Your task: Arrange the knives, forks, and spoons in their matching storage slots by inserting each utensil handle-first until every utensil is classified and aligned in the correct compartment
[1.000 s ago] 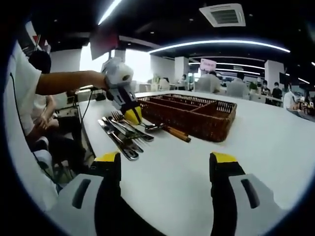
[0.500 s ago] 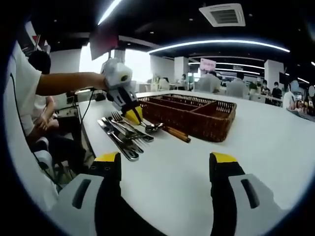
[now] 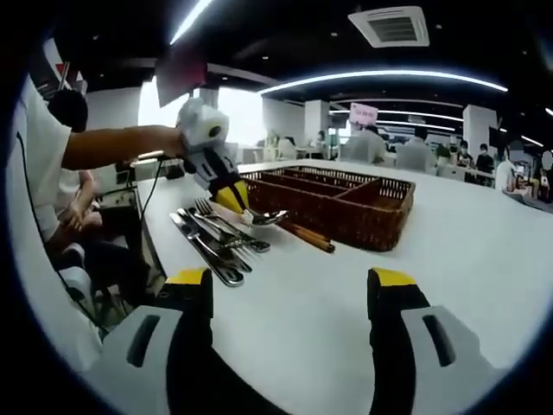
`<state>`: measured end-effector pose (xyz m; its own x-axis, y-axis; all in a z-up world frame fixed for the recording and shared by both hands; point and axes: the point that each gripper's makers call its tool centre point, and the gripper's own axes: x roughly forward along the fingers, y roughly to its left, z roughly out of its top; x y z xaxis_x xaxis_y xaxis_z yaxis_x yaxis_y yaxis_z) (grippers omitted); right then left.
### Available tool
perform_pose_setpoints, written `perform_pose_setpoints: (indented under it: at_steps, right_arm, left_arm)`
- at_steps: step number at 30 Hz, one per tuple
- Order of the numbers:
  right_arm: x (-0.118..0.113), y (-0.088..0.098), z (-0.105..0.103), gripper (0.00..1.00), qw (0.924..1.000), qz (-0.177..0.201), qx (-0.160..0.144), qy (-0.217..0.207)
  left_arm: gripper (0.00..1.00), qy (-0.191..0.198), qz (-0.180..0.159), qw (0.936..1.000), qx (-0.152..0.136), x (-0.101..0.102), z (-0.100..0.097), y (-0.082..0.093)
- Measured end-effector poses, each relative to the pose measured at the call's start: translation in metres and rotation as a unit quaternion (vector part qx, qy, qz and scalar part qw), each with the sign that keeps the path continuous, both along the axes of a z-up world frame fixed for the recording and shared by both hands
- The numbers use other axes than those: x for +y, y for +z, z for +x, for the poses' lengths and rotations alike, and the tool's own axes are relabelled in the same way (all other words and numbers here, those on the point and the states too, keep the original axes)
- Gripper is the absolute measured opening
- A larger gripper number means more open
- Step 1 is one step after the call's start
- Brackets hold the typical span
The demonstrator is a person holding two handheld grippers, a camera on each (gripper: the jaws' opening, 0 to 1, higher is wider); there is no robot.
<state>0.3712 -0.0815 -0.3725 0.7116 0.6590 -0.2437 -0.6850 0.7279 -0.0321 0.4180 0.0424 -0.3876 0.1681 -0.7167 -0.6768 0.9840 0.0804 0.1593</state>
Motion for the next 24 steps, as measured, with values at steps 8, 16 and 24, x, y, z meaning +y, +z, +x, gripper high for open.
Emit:
perform_pose_setpoints:
  at_steps: [8, 16, 24]
  right_arm:
    - [0.001, 0.003, 0.000, 0.76, 0.9999, 0.009, 0.004, -0.007]
    - [-0.001, 0.005, -0.001, 0.76, 0.9999, 0.012, 0.002, -0.008]
    - [-0.003, 0.009, 0.000, 0.77, 0.9998, 0.016, 0.001, -0.015]
  left_arm:
    - [0.03, 0.012, -0.003, 0.9998, 0.017, 0.002, 0.008, 0.007]
    - [0.03, 0.013, -0.010, 0.9997, 0.016, 0.008, 0.021, 0.025]
    - [0.03, 0.002, 0.002, 1.0000, 0.007, 0.011, 0.032, 0.037]
